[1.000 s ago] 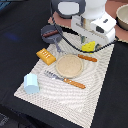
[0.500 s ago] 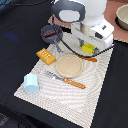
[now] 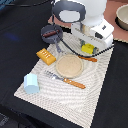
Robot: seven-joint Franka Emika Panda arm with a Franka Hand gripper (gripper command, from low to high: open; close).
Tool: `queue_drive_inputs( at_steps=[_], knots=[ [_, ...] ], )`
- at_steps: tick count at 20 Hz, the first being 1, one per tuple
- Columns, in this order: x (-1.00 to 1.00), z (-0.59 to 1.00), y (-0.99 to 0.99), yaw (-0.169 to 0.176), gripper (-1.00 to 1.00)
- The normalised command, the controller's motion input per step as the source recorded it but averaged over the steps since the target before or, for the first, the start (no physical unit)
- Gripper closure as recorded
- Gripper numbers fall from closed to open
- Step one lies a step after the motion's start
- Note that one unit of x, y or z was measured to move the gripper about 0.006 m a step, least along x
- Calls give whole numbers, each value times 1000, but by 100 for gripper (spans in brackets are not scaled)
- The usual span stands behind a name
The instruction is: Interact with the objects in diverse but meaningful ways.
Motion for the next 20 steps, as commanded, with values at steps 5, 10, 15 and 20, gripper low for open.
queue_drive_inputs(
  at_steps=[5,10,15,20],
  knots=[
    [279,350,48,32,100],
    [-153,1000,37,-6,100],
    [-686,918,0,-29,100],
    [-915,717,7,-34,100]
  ],
)
